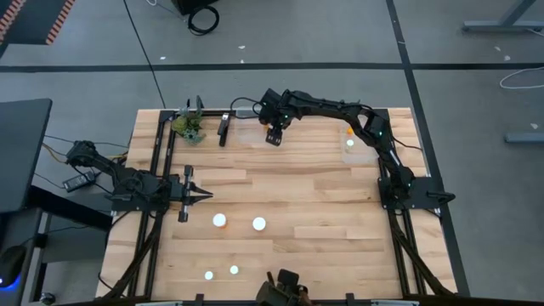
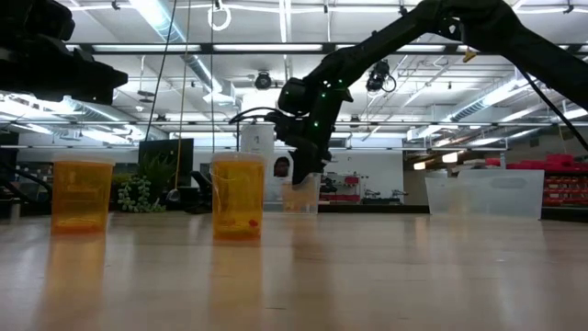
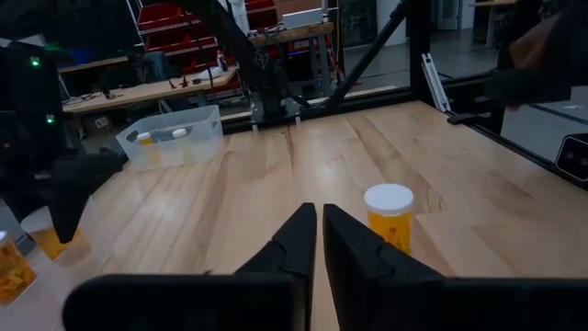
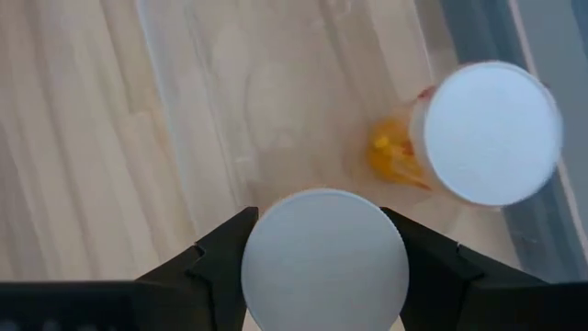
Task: Pick and place medicine bottles into bin by pill shape (circle, oval)
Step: Put the top big orange pill bottle into the left transparent bin
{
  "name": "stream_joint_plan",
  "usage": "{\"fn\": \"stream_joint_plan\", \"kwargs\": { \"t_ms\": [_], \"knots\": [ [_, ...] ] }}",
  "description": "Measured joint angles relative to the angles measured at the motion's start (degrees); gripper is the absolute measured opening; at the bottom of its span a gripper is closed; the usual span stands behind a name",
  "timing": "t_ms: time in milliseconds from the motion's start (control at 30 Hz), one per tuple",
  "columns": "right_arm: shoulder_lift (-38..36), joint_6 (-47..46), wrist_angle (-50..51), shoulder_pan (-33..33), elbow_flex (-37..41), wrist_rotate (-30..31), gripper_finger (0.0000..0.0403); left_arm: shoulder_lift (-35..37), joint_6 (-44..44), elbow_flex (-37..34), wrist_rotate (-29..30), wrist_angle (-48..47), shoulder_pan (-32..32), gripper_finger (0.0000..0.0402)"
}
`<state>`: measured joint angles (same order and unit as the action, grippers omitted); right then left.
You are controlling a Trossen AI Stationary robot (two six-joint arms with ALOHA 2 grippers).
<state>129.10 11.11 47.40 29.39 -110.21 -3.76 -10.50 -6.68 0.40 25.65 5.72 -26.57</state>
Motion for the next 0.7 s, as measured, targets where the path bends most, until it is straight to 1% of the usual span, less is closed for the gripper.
{"fn": "stream_joint_plan", "kwargs": {
  "t_ms": [267,467,700],
  "knots": [
    [0.0,-0.2,0.0,-0.3,0.0,-0.2,0.0221,0.0,0.0,0.0,0.0,0.0,0.0,0.0028],
    [0.0,-0.1,0.0,-0.3,0.0,-0.2,0.0237,0.0,0.0,0.0,0.0,0.0,0.0,0.0036],
    [0.0,-0.5,0.0,-0.4,0.0,-0.2,0.0245,0.0,0.0,0.0,0.0,0.0,0.0,0.0027]
  ]
}}
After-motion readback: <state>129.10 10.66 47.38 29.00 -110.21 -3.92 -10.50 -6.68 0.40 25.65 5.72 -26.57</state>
